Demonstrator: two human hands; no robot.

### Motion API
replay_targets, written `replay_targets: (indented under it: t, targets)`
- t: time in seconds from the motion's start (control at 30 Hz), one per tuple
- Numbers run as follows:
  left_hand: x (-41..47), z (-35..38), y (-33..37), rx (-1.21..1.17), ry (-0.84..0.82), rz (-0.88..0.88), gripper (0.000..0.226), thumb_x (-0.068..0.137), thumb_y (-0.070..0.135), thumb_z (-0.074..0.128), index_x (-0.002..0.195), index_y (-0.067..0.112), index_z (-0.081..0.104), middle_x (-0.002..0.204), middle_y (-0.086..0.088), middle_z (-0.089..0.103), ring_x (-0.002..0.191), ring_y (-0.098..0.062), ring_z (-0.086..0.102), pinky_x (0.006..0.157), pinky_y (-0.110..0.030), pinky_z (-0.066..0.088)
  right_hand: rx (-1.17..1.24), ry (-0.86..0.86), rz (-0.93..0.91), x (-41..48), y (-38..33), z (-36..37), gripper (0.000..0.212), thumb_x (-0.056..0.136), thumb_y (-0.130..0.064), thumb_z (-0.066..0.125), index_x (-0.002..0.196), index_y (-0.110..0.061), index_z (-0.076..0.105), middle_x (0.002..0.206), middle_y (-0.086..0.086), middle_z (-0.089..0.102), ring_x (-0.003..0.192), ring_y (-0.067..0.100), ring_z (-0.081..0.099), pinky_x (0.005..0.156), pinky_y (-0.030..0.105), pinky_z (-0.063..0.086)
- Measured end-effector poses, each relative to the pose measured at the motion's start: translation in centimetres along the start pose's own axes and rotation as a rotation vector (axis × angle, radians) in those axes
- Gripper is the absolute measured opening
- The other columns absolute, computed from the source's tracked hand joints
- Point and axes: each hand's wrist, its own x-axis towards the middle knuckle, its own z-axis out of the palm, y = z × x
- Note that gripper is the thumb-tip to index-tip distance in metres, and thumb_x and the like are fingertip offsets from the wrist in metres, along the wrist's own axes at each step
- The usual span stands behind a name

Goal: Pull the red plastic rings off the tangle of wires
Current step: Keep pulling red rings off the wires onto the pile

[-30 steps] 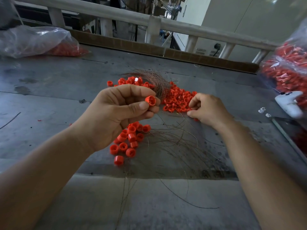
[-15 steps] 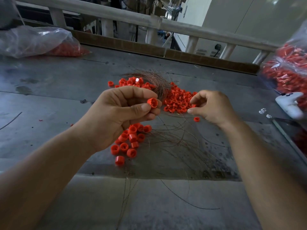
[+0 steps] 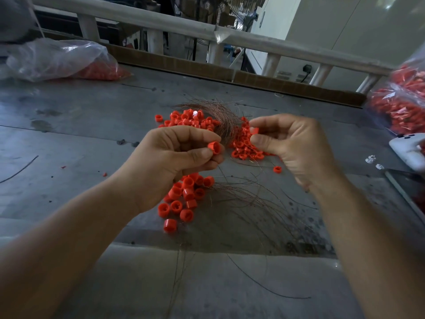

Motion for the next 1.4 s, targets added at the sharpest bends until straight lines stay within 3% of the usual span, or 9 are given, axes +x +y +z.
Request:
replay_targets:
  t: [0.17, 0.3, 0.47, 0.7, 1.03, 1.17, 1.4]
  targets:
    - [0.0, 0.1, 0.1, 0.032, 0.051, -0.010, 0.023, 0.062, 0.004, 0.060, 0.074, 0.015, 0.075, 0.076, -0.006, 0.073, 0.072, -0.014, 0.070, 0.062, -0.016, 0.053, 0.083, -0.134, -0.032, -1.2, -0.7, 2.1, 0.025, 0.059, -0.015, 0.070, 0.083, -0.019, 0.066, 0.075, -0.006, 0.070, 0.076, 0.007, 0.066, 0.070, 0.020, 0.054]
    - [-0.1, 0.3, 0.1, 0.064, 0.056, -0.004, 0.023, 0.062, 0.005, 0.060, 0.074, 0.017, 0.075, 0.075, -0.004, 0.073, 0.071, -0.013, 0.070, 0.061, -0.015, 0.053, 0.096, -0.164, -0.057, -1.5, -0.7, 2.5, 0.023, 0.059, -0.015, 0.070, 0.081, -0.019, 0.067, 0.072, -0.008, 0.070, 0.071, 0.006, 0.067, 0.063, 0.015, 0.051]
    - [-0.1, 0.3, 0.1, 0.054, 0.066, 0.006, 0.020, 0.061, 0.005, 0.060, 0.077, 0.012, 0.070, 0.071, -0.006, 0.072, 0.067, -0.014, 0.070, 0.059, -0.016, 0.053, 0.034, -0.145, -0.085, -1.6, -0.5, 3.0, 0.025, 0.057, -0.019, 0.072, 0.082, -0.021, 0.065, 0.071, -0.007, 0.068, 0.071, 0.007, 0.066, 0.064, 0.018, 0.053]
    - [-0.1, 0.5, 0.1, 0.109, 0.072, 0.008, 0.019, 0.059, 0.008, 0.063, 0.076, 0.013, 0.070, 0.071, -0.007, 0.071, 0.066, -0.015, 0.069, 0.060, -0.017, 0.054, -0.010, -0.171, -0.149, -1.9, -0.4, 3.6, 0.020, 0.064, -0.011, 0.070, 0.083, -0.015, 0.067, 0.080, -0.001, 0.070, 0.074, 0.012, 0.069, 0.069, 0.020, 0.054]
    - [0.0, 0.4, 0.1, 0.186, 0.114, 0.011, 0.023, 0.058, 0.010, 0.063, 0.081, 0.011, 0.067, 0.070, -0.005, 0.071, 0.064, -0.014, 0.069, 0.059, -0.015, 0.053, -0.102, -0.113, -0.157, -2.0, -0.2, 4.1, 0.028, 0.064, -0.015, 0.072, 0.088, -0.027, 0.063, 0.082, -0.005, 0.067, 0.076, 0.007, 0.067, 0.072, 0.020, 0.054]
    - [-0.1, 0.4, 0.2, 0.198, 0.118, 0.001, 0.021, 0.059, 0.009, 0.062, 0.079, 0.013, 0.066, 0.068, -0.003, 0.071, 0.062, -0.012, 0.069, 0.057, -0.014, 0.052, -0.130, -0.117, -0.171, -2.1, -0.2, 4.1, 0.024, 0.067, -0.006, 0.074, 0.085, -0.021, 0.067, 0.083, 0.000, 0.070, 0.076, 0.014, 0.068, 0.072, 0.026, 0.056]
    - [-0.1, 0.6, 0.3, 0.216, 0.108, -0.015, 0.023, 0.056, 0.011, 0.061, 0.079, 0.013, 0.066, 0.067, -0.003, 0.071, 0.062, -0.012, 0.068, 0.058, -0.015, 0.053, -0.161, -0.099, -0.185, -2.1, -0.3, 4.2, 0.026, 0.065, -0.009, 0.075, 0.083, -0.025, 0.065, 0.082, -0.001, 0.069, 0.074, 0.013, 0.068, 0.071, 0.028, 0.056]
